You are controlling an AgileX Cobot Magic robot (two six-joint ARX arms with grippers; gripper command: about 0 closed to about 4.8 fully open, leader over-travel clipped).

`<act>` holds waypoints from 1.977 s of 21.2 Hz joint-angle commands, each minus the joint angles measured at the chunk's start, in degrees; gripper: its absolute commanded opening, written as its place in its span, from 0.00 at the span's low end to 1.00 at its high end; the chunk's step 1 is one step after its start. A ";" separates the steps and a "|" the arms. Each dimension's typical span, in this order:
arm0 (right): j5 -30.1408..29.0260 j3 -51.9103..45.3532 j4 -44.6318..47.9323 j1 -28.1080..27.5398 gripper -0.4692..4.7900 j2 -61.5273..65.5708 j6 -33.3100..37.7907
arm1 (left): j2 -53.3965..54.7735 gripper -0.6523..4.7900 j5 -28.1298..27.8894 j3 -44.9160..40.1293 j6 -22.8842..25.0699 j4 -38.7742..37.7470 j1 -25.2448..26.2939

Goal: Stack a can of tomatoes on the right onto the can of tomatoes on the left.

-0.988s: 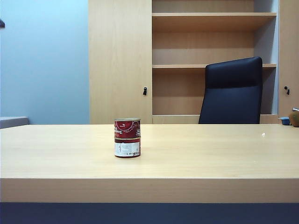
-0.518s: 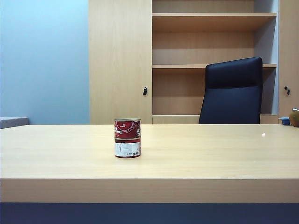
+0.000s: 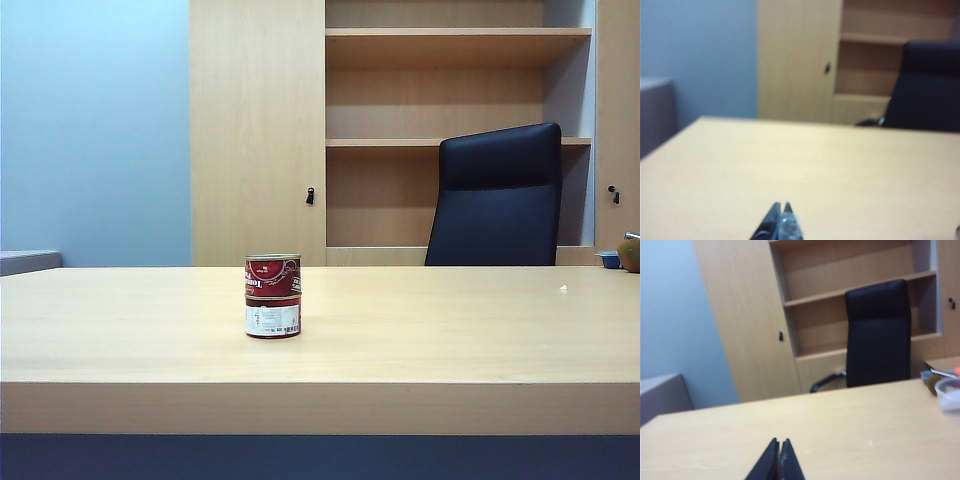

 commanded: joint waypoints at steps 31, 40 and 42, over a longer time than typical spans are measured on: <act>-10.27 -28.46 13.94 -7.76 0.14 -0.31 -9.31 | -0.04 0.12 -3.78 -5.03 0.09 -10.23 0.00; -24.52 -34.82 19.56 -30.60 0.14 -0.33 -8.87 | -0.04 0.12 -3.78 -5.03 0.09 -10.25 0.02; -24.48 -34.82 16.06 -30.64 0.14 -0.31 -8.87 | -0.04 0.12 -3.78 -5.03 0.09 -10.25 0.02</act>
